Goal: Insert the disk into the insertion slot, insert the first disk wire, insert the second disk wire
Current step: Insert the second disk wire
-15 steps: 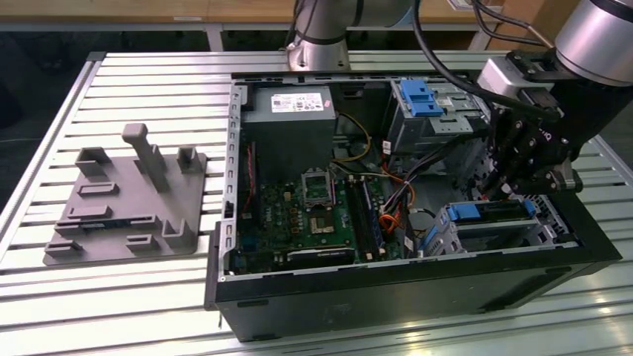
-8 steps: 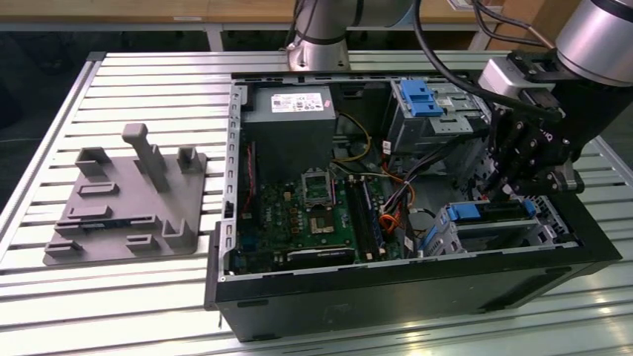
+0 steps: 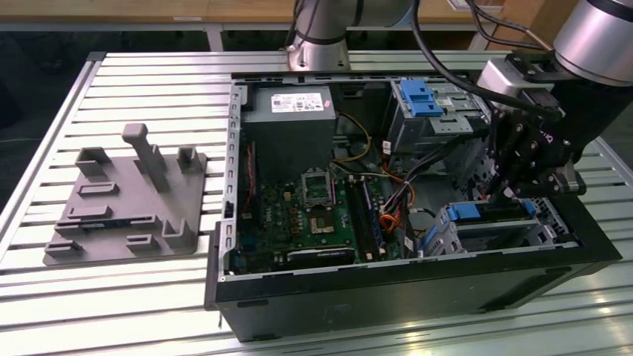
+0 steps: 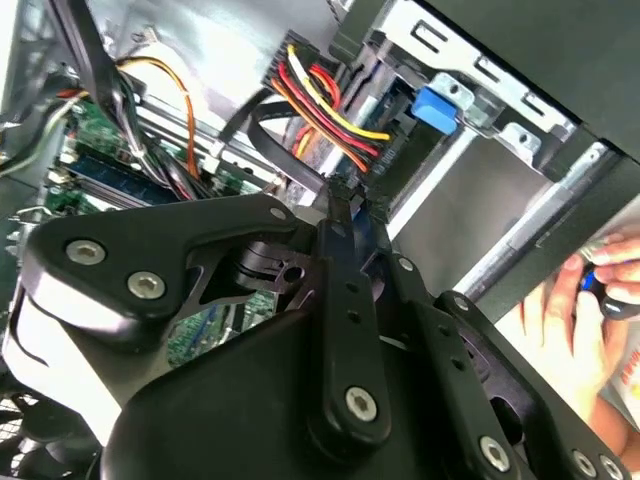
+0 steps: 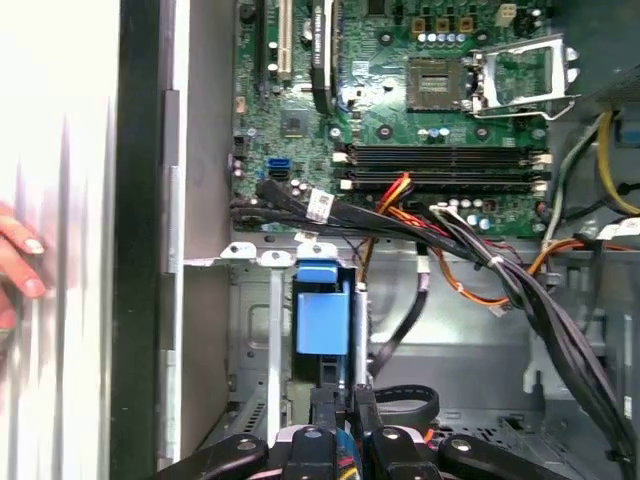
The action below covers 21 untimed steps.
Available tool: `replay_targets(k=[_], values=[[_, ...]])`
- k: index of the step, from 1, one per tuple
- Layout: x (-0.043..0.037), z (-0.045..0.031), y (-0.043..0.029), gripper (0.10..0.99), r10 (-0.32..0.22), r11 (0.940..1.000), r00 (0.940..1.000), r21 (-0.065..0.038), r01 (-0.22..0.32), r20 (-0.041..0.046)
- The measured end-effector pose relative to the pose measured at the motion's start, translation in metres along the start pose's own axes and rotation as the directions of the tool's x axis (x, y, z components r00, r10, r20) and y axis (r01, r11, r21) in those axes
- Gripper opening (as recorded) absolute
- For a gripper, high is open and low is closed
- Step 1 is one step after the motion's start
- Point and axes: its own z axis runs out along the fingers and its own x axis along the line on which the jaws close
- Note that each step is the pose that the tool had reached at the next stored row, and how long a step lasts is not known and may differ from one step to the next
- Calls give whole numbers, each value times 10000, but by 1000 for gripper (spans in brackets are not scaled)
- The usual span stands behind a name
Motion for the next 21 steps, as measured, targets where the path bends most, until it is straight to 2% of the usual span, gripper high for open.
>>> replay_targets(k=[2,9,11,15,21], values=[[-6,3,3,196,3,10000,9999,14,-2,-131],[-12,7,4,196,-16,10000,9999,56,17,-158],[-12,8,4,196,-16,10000,9999,57,17,-156],[-12,7,7,196,-15,9999,10000,114,15,-2],[-12,13,6,196,-16,9999,10000,116,16,3]])
